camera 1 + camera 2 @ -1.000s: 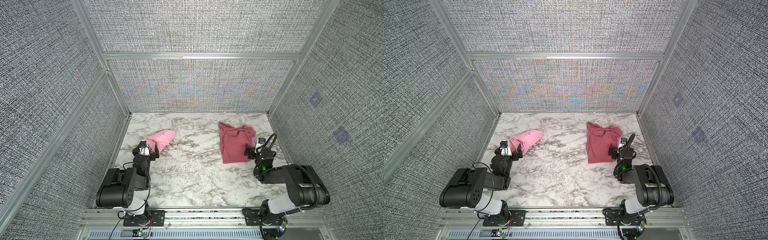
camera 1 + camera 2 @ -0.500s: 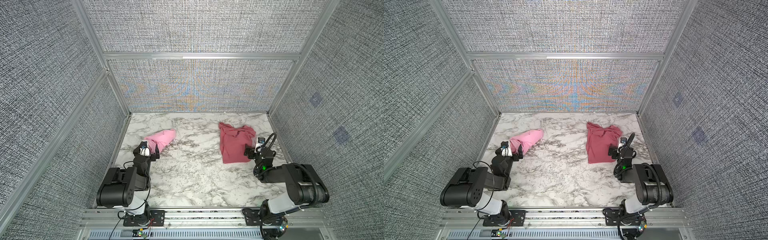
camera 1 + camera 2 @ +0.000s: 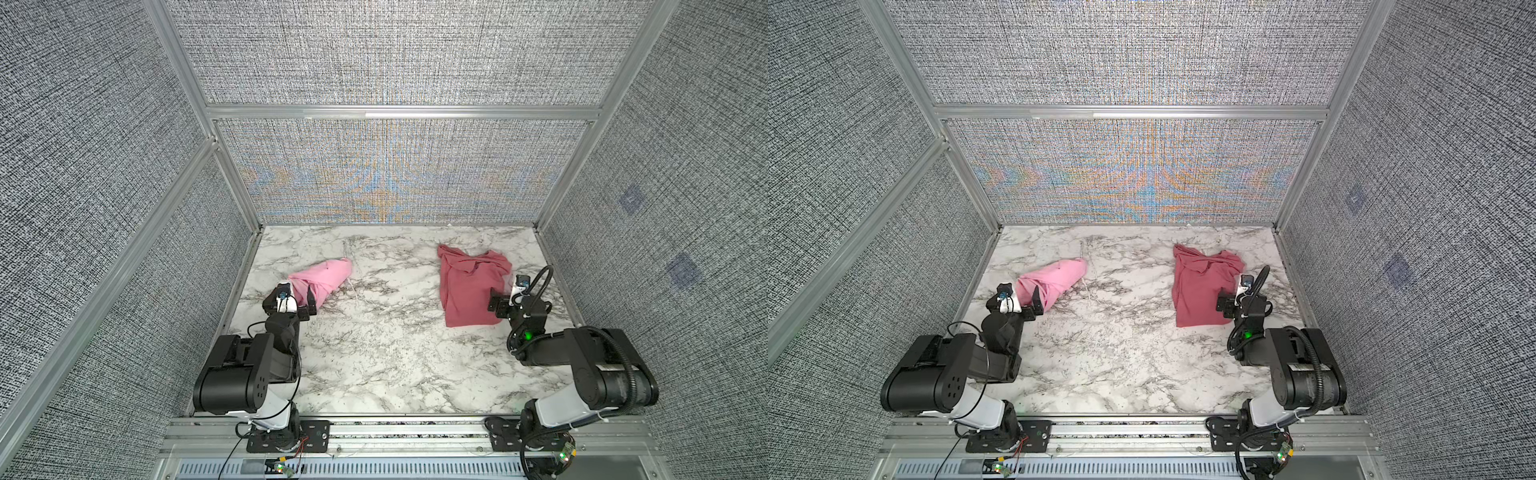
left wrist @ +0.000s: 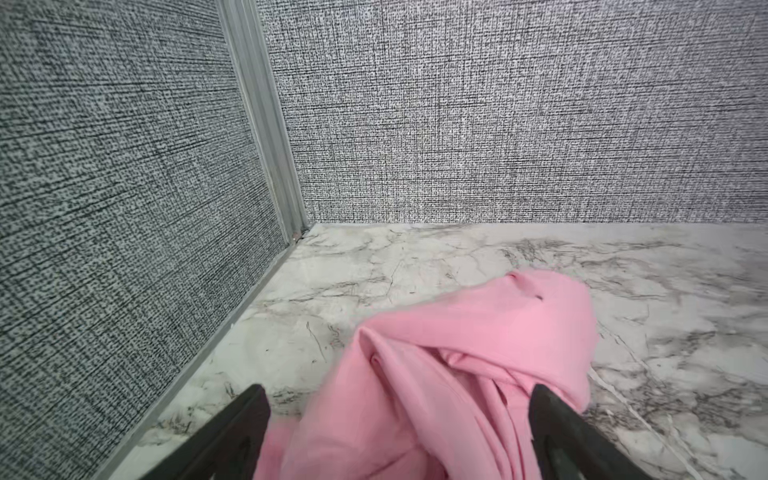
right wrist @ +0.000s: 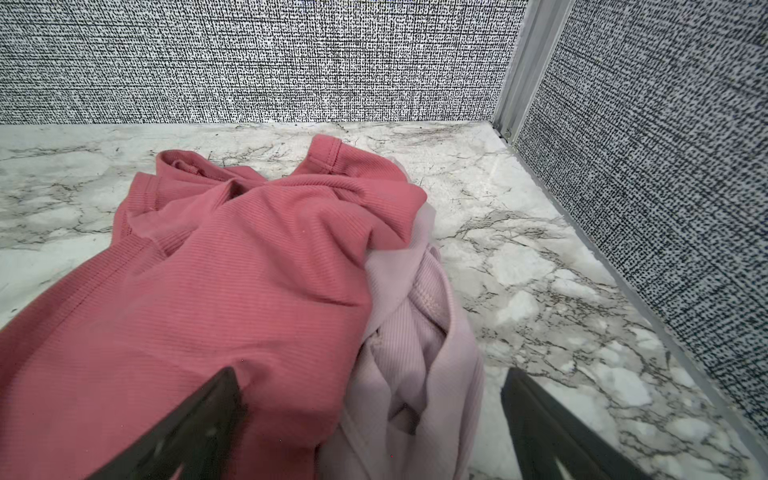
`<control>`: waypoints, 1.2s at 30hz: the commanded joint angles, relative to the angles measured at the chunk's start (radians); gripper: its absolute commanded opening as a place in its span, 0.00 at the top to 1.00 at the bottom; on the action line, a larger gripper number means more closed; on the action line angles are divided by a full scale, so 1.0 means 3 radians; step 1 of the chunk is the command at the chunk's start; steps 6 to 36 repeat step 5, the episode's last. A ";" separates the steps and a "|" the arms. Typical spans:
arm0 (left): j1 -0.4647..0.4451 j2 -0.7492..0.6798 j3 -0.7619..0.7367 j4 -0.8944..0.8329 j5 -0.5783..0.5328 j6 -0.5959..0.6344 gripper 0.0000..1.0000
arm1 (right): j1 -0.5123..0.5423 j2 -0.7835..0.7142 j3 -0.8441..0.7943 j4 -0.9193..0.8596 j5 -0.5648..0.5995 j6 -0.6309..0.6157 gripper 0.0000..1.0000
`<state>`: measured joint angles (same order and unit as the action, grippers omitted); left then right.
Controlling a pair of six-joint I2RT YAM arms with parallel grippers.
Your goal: Pick out a specific cloth from the pile
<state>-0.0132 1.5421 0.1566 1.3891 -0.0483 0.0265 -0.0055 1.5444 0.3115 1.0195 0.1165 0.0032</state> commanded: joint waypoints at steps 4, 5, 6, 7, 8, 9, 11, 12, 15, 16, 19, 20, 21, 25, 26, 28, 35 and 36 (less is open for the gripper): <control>0.0008 0.0004 0.0065 -0.0128 0.0150 0.0040 0.01 | 0.0003 0.0000 0.0005 0.0071 0.0015 0.0016 0.01; 0.0008 -0.0001 0.0041 -0.0081 0.0146 0.0046 0.01 | 0.0003 0.0000 0.0009 0.0069 0.0013 0.0020 0.01; 0.0008 -0.0001 0.0041 -0.0081 0.0146 0.0046 0.01 | 0.0003 0.0000 0.0009 0.0069 0.0013 0.0020 0.01; 0.0008 -0.0001 0.0041 -0.0081 0.0146 0.0046 0.01 | 0.0003 0.0000 0.0009 0.0069 0.0013 0.0020 0.01; 0.0008 -0.0001 0.0041 -0.0081 0.0146 0.0046 0.01 | 0.0003 0.0000 0.0009 0.0069 0.0013 0.0020 0.01; 0.0008 -0.0001 0.0041 -0.0081 0.0146 0.0046 0.01 | 0.0003 0.0000 0.0009 0.0069 0.0013 0.0020 0.01; 0.0008 -0.0001 0.0041 -0.0081 0.0146 0.0046 0.01 | 0.0003 0.0000 0.0009 0.0069 0.0013 0.0020 0.01; 0.0008 -0.0001 0.0041 -0.0081 0.0146 0.0046 0.01 | 0.0003 0.0000 0.0009 0.0069 0.0013 0.0020 0.01; 0.0008 -0.0001 0.0041 -0.0081 0.0146 0.0046 0.01 | 0.0003 0.0000 0.0009 0.0069 0.0013 0.0020 0.01; 0.0008 -0.0001 0.0041 -0.0081 0.0146 0.0046 0.01 | 0.0003 0.0000 0.0009 0.0069 0.0013 0.0020 0.01; 0.0008 -0.0001 0.0041 -0.0081 0.0146 0.0046 0.01 | 0.0003 0.0000 0.0009 0.0069 0.0013 0.0020 0.01; 0.0008 -0.0001 0.0041 -0.0081 0.0146 0.0046 0.01 | 0.0003 0.0000 0.0009 0.0069 0.0013 0.0020 0.01; 0.0008 -0.0001 0.0041 -0.0081 0.0146 0.0046 0.01 | 0.0003 0.0000 0.0009 0.0069 0.0013 0.0020 0.01; 0.0008 -0.0001 0.0041 -0.0081 0.0146 0.0046 0.01 | 0.0003 0.0000 0.0009 0.0069 0.0013 0.0020 0.01; 0.0008 -0.0001 0.0041 -0.0081 0.0146 0.0046 0.01 | 0.0003 0.0000 0.0009 0.0069 0.0013 0.0020 0.01; 0.0008 -0.0001 0.0041 -0.0081 0.0146 0.0046 0.01 | 0.0003 0.0000 0.0009 0.0069 0.0013 0.0020 0.01; 0.0008 -0.0001 0.0041 -0.0081 0.0146 0.0046 0.01 | 0.0003 0.0000 0.0009 0.0069 0.0013 0.0020 0.01; 0.0008 -0.0001 0.0041 -0.0081 0.0146 0.0046 0.01 | 0.0003 0.0000 0.0009 0.0069 0.0013 0.0020 0.01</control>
